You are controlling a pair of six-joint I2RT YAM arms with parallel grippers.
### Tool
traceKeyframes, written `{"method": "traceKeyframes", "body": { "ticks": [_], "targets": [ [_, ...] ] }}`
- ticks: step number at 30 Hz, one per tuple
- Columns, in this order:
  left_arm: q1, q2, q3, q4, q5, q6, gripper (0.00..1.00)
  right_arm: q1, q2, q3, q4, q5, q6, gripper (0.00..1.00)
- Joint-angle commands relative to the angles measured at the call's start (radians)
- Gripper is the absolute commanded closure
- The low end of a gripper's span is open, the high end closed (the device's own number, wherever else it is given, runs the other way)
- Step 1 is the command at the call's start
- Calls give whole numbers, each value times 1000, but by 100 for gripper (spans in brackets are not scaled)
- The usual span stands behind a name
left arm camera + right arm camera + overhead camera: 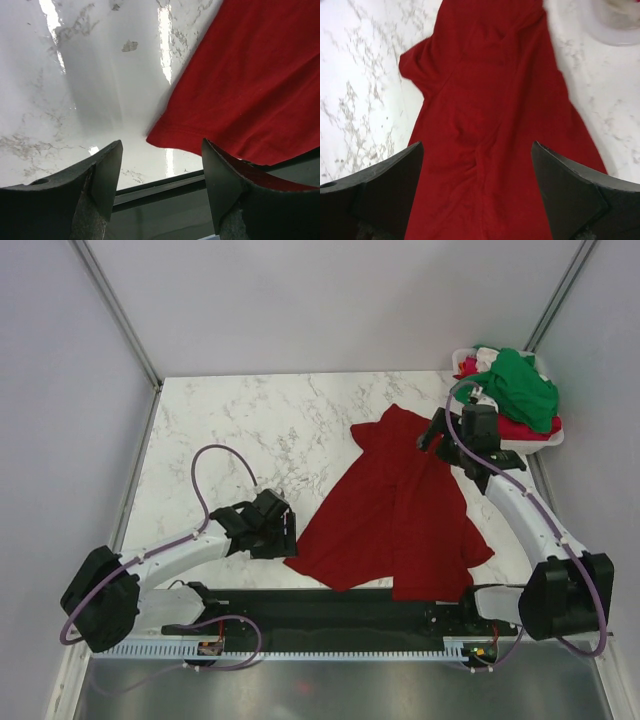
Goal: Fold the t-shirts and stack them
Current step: Flatten the tshirt out
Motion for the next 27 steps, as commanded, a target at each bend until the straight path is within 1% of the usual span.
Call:
{"method": "traceKeyframes", "body": {
  "ticks": [1,3,4,5,7,8,10,12,13,14,16,17,21,22,24,25,27],
  "targets": [
    [-40,28,-15,98,-3,-74,28,77,75,105,30,-24,-54,3],
    [-52,49,-24,110,-2,-80,30,115,155,148,11,-21,-77,3],
    [-64,71,-28,116,-3,-85,30,152,182,197,1,-15,-86,3],
    [-69,77,-38,136,-3,-95,30,169,240,223,-15,-9,-94,3],
    [-81,94,-51,159,-11,-106,32,209,296,301,-38,19,-118,2],
    [-83,98,-61,176,-14,-108,34,218,348,328,-48,26,-124,2],
    [-84,103,-67,191,-32,-105,36,238,394,401,-70,51,-143,2],
    [-83,106,-71,202,-48,-102,42,246,452,443,-78,57,-152,2],
    [-84,109,-74,205,-57,-97,47,247,487,478,-82,63,-158,2],
    [-83,108,-74,208,-62,-94,64,249,506,496,-84,63,-161,2],
    [-83,102,-71,210,-56,-86,90,252,570,558,-94,66,-173,2],
    [-84,95,-67,210,-54,-83,98,253,595,582,-101,66,-176,2],
    [-80,17,-64,173,-68,-82,98,267,765,763,-163,82,-219,2],
    [-81,7,-64,164,-74,-76,98,267,844,858,-205,88,-230,2],
    [-80,0,-69,156,-76,-71,98,270,927,964,-257,134,-252,2],
    [-78,2,-71,156,-76,-69,98,270,1002,1060,-298,151,-258,2],
    [-78,8,-80,155,-76,-72,98,270,1066,1171,-326,189,-264,2]
  ]
}}
